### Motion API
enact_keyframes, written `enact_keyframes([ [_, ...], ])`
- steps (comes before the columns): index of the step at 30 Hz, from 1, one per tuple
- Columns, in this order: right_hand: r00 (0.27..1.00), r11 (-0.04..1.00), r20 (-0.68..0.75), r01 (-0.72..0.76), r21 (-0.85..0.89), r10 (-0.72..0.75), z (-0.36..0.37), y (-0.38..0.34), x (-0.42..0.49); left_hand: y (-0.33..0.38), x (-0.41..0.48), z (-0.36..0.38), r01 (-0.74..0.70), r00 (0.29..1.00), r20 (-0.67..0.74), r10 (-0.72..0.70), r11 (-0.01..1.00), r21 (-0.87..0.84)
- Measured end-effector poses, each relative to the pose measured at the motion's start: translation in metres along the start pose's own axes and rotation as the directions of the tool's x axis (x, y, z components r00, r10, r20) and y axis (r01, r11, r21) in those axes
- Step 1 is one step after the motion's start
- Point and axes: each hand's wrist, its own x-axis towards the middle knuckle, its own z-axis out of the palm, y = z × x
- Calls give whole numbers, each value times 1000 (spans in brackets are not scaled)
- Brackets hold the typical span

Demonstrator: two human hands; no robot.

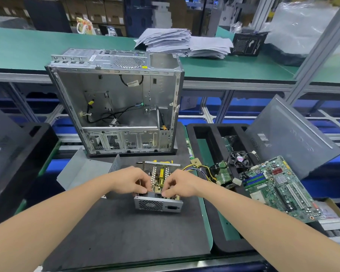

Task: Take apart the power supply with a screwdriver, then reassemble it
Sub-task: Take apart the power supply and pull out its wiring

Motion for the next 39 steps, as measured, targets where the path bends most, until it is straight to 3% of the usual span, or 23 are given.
enact_keyframes([
  [7,996,992,63,-70,107,63,-5,0,-6,-2,0,-3,-25,997,70,29,998,-59],
  [13,975,981,154,-174,90,159,-15,3,-14,-4,1,-4,-9,997,78,17,995,-104],
  [16,965,979,192,-196,59,182,-19,7,-20,-1,3,-2,-48,996,73,50,998,-28],
  [18,963,982,195,-190,-8,188,-23,12,-22,2,6,-3,-70,995,78,67,997,26],
  [22,985,938,105,-92,-333,134,-29,20,-23,5,11,-8,-58,987,150,56,998,11],
  [27,998,904,-38,-55,-424,43,-23,34,-24,6,15,-10,-44,978,206,38,999,26],
  [32,1000,962,-12,-5,-272,2,-12,57,-28,16,26,-14,-58,968,246,50,998,24],
  [35,999,995,-11,47,86,-46,-4,67,-32,24,41,-11,-123,992,56,115,974,189],
  [37,997,985,-46,66,159,-59,1,75,-30,31,52,-5,-138,986,-54,158,954,265],
  [39,996,981,-73,65,181,-52,7,82,-25,39,62,4,-150,983,-70,172,957,247],
])
